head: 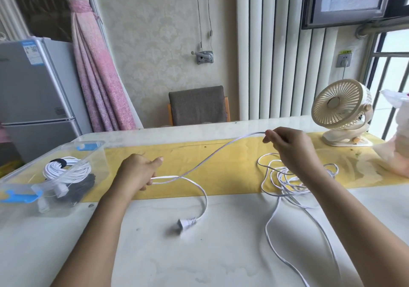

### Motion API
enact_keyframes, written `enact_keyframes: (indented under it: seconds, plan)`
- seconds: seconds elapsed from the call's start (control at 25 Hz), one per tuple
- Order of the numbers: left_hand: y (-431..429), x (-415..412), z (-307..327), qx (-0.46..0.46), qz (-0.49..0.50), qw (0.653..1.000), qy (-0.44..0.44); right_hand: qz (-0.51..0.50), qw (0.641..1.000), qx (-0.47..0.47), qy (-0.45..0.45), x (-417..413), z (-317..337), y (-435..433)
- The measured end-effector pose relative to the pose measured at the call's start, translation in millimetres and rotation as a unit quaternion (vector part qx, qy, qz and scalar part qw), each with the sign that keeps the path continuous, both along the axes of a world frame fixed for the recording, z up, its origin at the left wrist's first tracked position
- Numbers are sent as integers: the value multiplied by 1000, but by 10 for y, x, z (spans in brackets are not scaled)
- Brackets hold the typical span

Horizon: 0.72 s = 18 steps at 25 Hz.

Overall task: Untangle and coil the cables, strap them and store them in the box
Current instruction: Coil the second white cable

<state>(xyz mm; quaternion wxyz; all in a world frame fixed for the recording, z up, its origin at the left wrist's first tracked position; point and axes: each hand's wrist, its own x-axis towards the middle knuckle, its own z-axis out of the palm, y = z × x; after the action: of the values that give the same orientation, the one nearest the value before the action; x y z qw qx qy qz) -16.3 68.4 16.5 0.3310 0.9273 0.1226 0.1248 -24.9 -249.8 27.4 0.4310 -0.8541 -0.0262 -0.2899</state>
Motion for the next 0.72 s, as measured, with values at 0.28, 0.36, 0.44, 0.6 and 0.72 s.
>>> enact_keyframes:
  seconds: [0.28, 0.36, 0.44, 0.6, 0.72]
  plan:
    - [-742, -296, 5, -160, -372, 914, -34, 291, 955, 12, 60, -173, 73, 198]
    - [-823, -321, 34, -271, -438, 856, 35, 206, 973, 105, -3, -142, 145, 114]
    - [-613, -202, 104, -450, -390, 801, 65, 106, 978, 175, -50, -48, 163, -112]
    - [-99, 21, 38, -613, -314, 720, 81, 32, 995, 95, -28, 43, 46, -237]
    - [32, -47, 61, -644, -393, 655, 25, 16, 992, 112, -54, 24, 110, -216]
